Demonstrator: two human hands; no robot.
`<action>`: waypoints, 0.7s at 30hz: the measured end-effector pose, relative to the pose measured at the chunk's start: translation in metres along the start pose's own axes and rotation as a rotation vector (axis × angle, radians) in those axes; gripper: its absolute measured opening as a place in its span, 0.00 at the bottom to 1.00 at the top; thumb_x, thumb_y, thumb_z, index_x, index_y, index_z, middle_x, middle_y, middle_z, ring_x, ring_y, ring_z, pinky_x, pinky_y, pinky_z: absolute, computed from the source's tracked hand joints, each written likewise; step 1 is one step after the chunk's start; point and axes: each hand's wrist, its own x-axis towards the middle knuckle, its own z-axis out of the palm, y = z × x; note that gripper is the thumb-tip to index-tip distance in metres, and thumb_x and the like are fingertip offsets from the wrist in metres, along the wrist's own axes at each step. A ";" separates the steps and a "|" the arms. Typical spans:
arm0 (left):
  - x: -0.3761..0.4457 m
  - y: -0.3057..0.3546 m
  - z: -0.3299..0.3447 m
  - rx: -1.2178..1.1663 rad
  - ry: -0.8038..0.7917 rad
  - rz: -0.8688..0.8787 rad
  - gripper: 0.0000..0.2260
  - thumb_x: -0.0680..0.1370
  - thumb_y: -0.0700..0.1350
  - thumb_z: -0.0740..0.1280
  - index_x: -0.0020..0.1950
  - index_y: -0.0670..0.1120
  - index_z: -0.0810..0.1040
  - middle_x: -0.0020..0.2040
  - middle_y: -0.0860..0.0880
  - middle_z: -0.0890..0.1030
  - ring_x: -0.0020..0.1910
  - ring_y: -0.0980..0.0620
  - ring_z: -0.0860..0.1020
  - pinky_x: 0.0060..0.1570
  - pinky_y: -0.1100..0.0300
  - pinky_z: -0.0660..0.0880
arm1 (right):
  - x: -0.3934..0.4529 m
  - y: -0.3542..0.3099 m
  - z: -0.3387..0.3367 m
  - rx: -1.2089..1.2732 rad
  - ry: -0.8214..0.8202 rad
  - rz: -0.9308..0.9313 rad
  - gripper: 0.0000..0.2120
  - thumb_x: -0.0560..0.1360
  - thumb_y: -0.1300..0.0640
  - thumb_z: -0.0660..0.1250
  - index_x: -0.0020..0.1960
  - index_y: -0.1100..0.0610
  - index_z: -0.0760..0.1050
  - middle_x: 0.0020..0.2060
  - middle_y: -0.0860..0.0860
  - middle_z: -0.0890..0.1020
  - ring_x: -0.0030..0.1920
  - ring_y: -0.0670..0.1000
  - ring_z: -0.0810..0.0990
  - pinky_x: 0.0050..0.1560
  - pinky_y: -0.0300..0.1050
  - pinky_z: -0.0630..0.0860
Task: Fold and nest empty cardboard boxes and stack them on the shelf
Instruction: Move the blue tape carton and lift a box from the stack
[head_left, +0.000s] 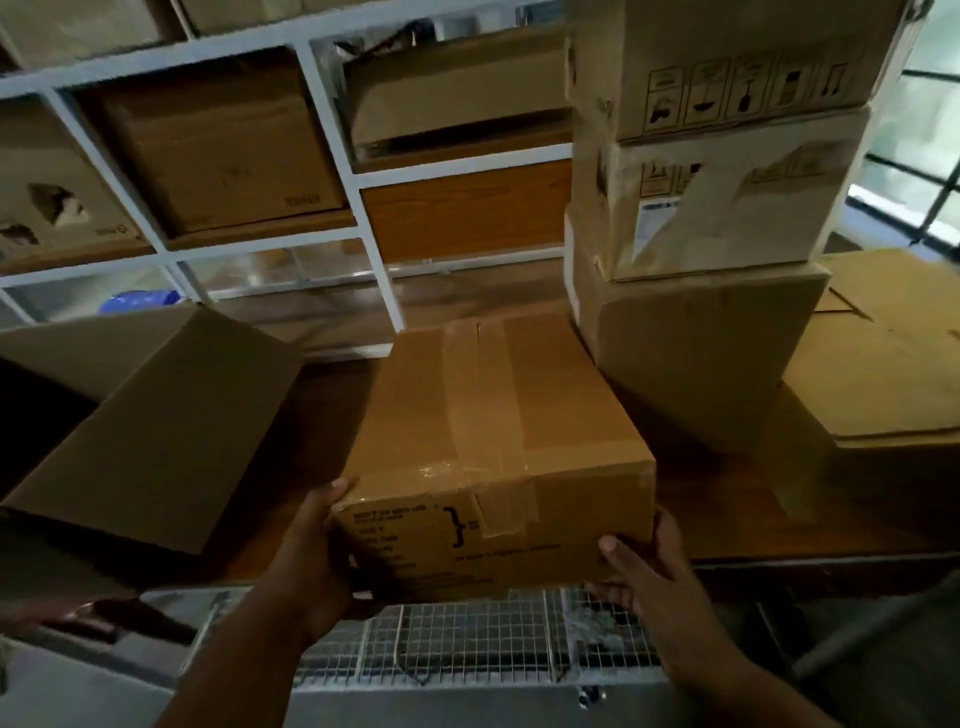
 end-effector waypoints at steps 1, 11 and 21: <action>0.008 0.001 0.004 -0.011 0.001 0.004 0.37 0.68 0.74 0.69 0.68 0.52 0.82 0.68 0.34 0.81 0.67 0.28 0.78 0.51 0.39 0.77 | 0.009 0.001 -0.003 -0.012 -0.010 0.003 0.34 0.76 0.47 0.76 0.77 0.32 0.66 0.66 0.44 0.83 0.57 0.57 0.88 0.60 0.69 0.84; 0.096 0.012 0.021 -0.091 0.066 0.029 0.24 0.81 0.63 0.66 0.71 0.52 0.78 0.68 0.36 0.80 0.68 0.32 0.77 0.62 0.25 0.75 | 0.087 0.014 0.019 -0.170 0.132 0.055 0.20 0.81 0.45 0.74 0.69 0.33 0.72 0.62 0.41 0.85 0.64 0.51 0.82 0.67 0.63 0.79; 0.155 0.026 0.002 0.103 0.052 0.031 0.30 0.78 0.67 0.68 0.79 0.63 0.71 0.62 0.49 0.79 0.60 0.36 0.80 0.54 0.33 0.83 | 0.112 0.025 0.044 -0.403 0.227 0.040 0.25 0.81 0.48 0.72 0.72 0.33 0.66 0.59 0.30 0.79 0.60 0.39 0.77 0.53 0.32 0.75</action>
